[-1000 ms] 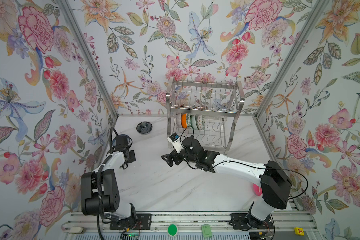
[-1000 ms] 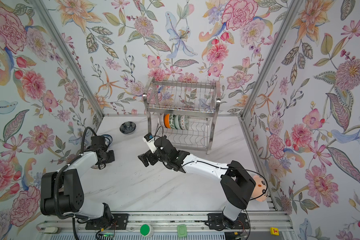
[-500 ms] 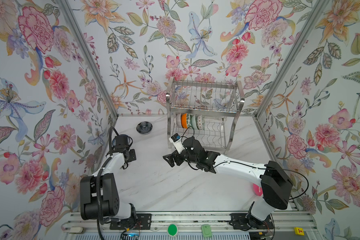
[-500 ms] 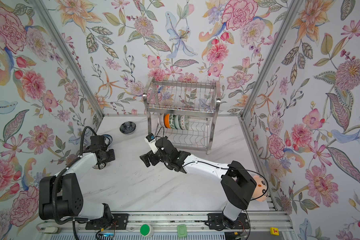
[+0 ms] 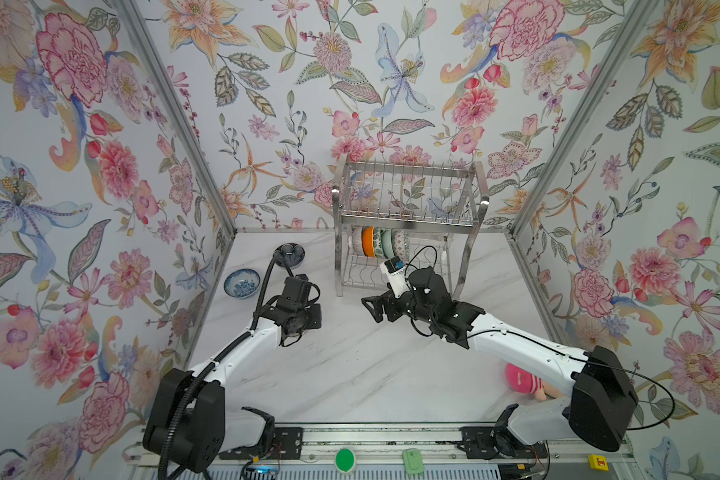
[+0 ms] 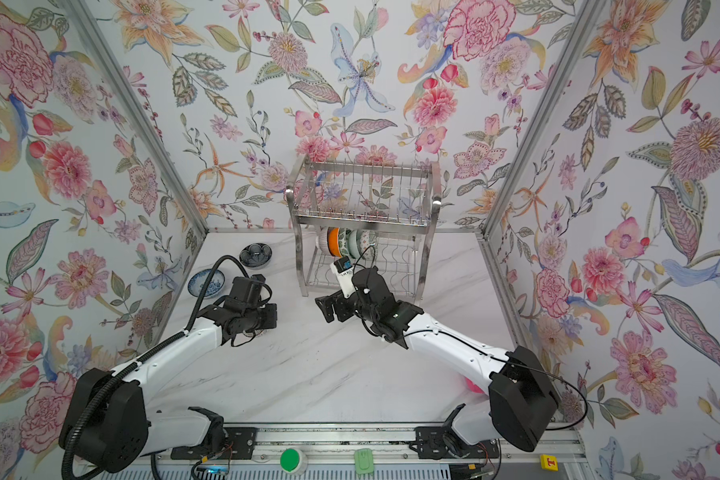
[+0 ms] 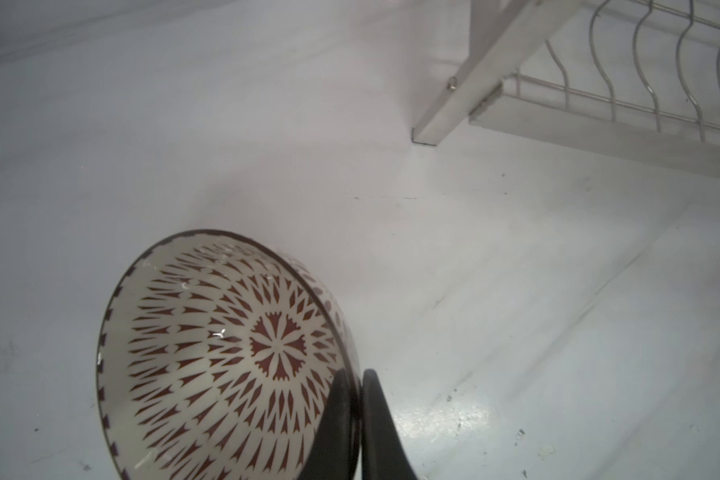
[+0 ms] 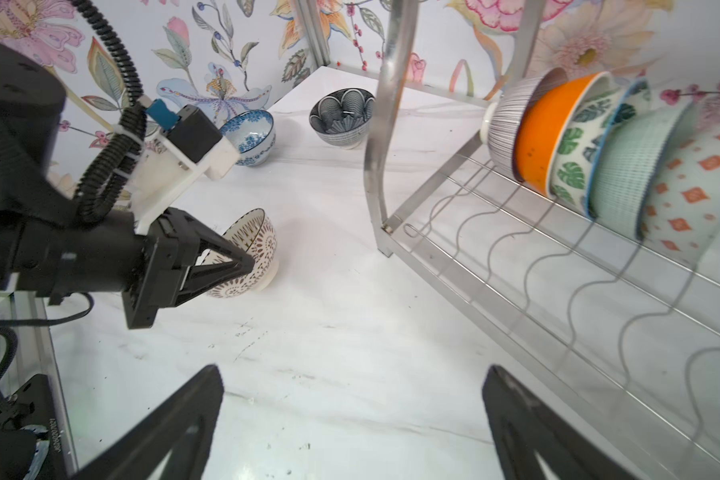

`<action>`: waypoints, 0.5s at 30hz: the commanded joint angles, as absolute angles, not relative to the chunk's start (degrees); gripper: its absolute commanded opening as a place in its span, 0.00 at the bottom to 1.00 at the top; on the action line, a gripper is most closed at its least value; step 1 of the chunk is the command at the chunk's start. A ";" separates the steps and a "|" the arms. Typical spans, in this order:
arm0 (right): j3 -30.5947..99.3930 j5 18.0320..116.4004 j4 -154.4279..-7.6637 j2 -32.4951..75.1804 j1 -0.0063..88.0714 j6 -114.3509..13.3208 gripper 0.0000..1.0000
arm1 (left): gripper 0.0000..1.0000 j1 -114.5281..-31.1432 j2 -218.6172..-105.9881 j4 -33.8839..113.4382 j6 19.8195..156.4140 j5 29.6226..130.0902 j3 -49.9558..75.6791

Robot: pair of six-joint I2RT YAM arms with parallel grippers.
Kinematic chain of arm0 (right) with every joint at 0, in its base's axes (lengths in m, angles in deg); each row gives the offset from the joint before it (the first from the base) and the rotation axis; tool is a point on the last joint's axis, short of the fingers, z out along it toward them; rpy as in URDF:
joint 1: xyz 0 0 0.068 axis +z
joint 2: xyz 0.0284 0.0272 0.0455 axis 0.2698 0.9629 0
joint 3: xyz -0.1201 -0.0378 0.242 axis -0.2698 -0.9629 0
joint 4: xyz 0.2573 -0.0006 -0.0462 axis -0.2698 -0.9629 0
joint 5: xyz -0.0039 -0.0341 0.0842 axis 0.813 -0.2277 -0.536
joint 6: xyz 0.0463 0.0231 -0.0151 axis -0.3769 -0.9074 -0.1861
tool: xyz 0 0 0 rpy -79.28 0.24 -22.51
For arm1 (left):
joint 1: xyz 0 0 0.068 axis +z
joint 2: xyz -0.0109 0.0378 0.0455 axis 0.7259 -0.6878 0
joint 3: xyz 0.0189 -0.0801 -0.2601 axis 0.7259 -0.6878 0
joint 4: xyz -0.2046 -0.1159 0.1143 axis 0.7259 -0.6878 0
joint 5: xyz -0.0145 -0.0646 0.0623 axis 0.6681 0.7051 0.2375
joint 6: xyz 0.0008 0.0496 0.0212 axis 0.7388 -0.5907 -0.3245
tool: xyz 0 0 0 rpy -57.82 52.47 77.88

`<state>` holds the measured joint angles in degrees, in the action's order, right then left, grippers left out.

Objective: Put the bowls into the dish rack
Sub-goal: 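Move the left gripper to the brown-red starburst bowl and grasp its rim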

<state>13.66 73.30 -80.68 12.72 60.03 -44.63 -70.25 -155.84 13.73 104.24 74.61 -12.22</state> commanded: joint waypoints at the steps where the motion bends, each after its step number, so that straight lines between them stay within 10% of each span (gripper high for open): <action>1: 10.29 73.76 -83.33 8.97 57.06 -46.13 0.99 | 0.00 -76.11 -158.14 16.90 109.26 72.79 -7.69; 15: 4.38 73.58 -89.29 -1.48 49.06 -46.23 0.99 | 0.00 -94.04 -178.37 24.22 114.40 72.41 5.48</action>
<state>5.51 73.30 -86.52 0.26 49.47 -45.68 -93.20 -176.39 22.02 112.96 72.73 2.75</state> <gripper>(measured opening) 0.993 0.080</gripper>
